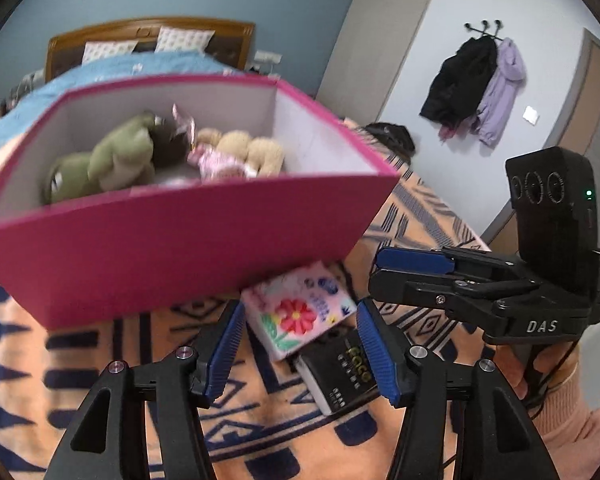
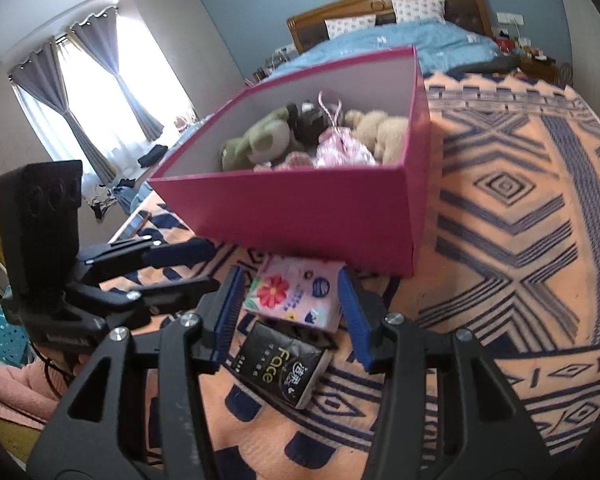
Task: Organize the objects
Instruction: 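Lower both grippers onto the floral tissue pack and close them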
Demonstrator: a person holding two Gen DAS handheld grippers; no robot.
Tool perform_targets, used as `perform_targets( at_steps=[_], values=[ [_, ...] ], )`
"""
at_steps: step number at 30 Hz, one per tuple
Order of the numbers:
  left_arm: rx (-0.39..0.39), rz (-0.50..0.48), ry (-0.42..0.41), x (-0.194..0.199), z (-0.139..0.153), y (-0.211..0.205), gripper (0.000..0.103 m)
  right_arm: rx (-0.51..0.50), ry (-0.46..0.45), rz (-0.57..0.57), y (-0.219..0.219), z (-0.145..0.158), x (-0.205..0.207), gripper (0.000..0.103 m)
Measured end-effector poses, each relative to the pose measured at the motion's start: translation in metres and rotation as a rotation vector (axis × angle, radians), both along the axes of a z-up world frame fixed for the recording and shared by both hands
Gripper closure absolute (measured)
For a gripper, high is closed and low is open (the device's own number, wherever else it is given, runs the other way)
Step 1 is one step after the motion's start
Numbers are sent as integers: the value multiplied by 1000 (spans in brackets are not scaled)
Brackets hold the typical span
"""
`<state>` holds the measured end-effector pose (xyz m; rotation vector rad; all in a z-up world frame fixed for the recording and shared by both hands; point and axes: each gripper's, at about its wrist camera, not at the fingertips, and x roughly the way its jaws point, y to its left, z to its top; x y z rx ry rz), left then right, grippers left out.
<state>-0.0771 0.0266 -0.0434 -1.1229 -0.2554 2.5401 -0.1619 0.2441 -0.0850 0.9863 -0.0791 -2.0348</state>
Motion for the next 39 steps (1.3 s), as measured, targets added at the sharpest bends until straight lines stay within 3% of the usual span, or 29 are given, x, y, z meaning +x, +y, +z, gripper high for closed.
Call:
perform_targets(
  at_steps=[10, 21, 25, 28, 32, 39],
  values=[
    [35, 25, -95, -11, -25, -1, 48, 15, -83, -25, -3, -27, -10, 53],
    [76, 30, -155, -22, -39, -1, 63, 19, -117, -36, -7, -41, -17, 53],
    [88, 31, -166, -23, -42, 0, 63, 15, -128, -40, -9, -44, -21, 53],
    [94, 27, -165, -24, -42, 0, 66, 15, -134, -35, -10, -47, -22, 61],
    [94, 21, -164, -26, -43, 4, 67, 17, -146, -27, -12, -49, -21, 63],
    [91, 17, -158, -27, -42, 6, 68, 35, -118, -31, -14, -47, -15, 66]
  ],
)
